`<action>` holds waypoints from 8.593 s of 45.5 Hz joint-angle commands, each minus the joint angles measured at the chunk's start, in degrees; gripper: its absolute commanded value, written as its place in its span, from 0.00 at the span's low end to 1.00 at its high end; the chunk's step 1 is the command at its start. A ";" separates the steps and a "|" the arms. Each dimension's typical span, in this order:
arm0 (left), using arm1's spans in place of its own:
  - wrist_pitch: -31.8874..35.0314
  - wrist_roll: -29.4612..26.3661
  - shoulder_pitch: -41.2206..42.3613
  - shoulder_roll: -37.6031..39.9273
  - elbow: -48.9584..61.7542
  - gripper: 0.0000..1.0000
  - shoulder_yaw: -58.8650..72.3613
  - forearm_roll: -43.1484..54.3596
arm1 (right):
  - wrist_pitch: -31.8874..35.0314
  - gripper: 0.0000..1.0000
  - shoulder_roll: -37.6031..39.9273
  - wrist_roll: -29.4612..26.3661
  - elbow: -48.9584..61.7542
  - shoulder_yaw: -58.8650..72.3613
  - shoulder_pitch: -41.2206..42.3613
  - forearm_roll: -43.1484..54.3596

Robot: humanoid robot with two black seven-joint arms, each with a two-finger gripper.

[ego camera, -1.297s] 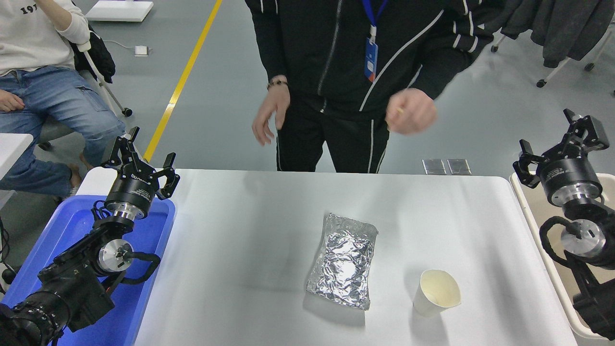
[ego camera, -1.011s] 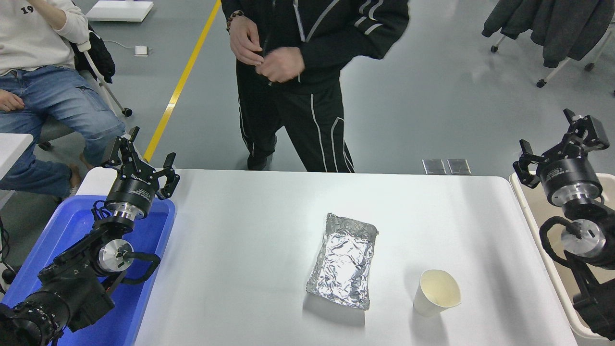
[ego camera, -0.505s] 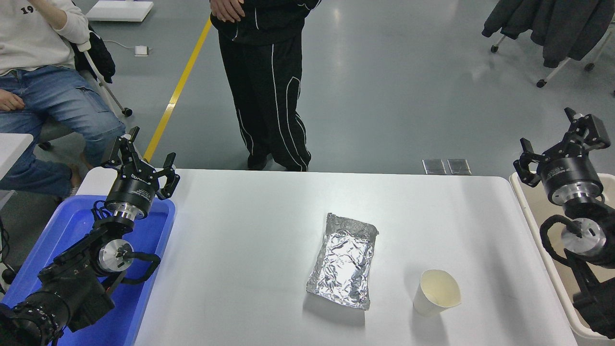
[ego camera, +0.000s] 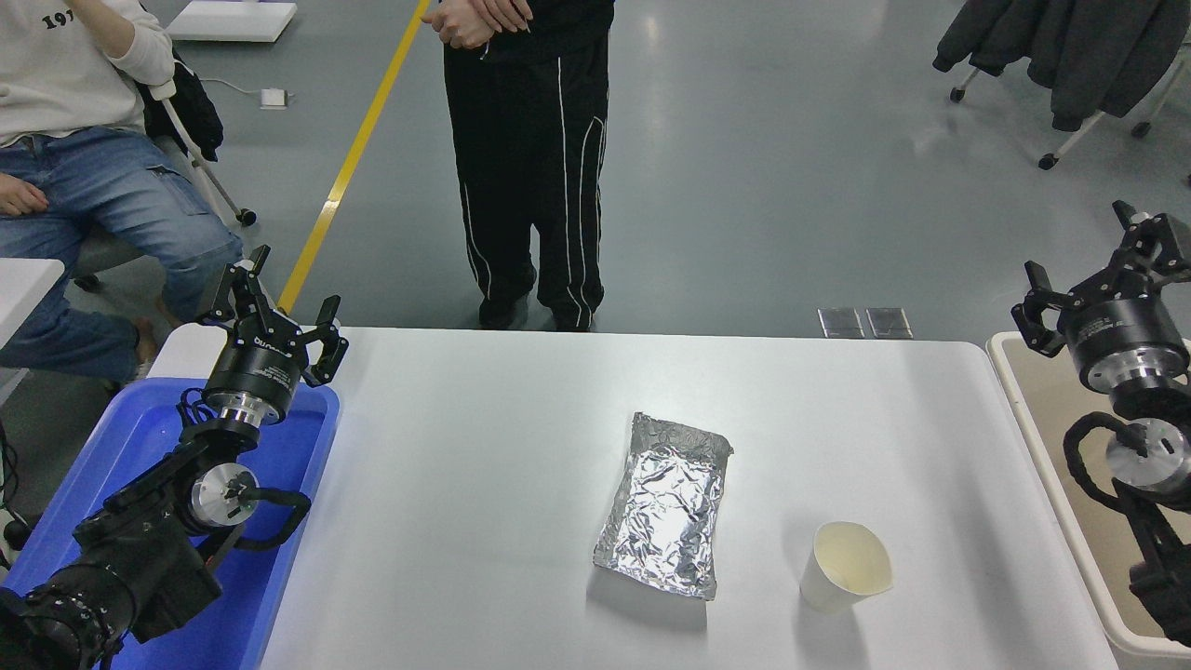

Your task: Dispose of the paper cup in the dustbin

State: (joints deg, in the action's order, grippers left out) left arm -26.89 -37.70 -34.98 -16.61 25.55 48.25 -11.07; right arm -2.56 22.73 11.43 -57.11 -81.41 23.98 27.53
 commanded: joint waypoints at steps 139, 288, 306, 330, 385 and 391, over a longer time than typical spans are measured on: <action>0.00 0.00 0.00 0.00 -0.06 1.00 0.00 0.00 | 7.31 0.72 20.25 0.00 -11.09 103.47 32.89 50.78; 0.00 0.00 0.00 0.00 -0.06 1.00 0.00 0.00 | 3.79 0.00 -4.80 -8.17 64.41 81.15 13.20 7.28; 0.00 0.00 0.00 0.00 0.02 1.00 0.00 0.00 | 3.70 0.00 -3.57 -8.09 64.32 81.32 13.38 6.31; 0.00 0.00 0.00 0.00 0.02 1.00 0.00 0.00 | -2.19 0.99 -2.78 -7.91 63.35 79.66 15.83 0.87; 0.00 0.00 0.00 0.00 -0.06 1.00 0.00 0.00 | 4.23 0.99 6.63 1.76 -10.21 2.93 1.08 -0.73; 0.00 0.00 0.00 0.00 0.02 1.00 0.00 0.00 | 5.46 0.99 1.89 4.92 -11.27 1.52 -2.97 2.61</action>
State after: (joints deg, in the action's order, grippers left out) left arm -26.89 -37.70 -34.98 -16.61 25.53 48.25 -11.08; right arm 1.35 32.58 12.24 -61.91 -71.97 30.32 26.53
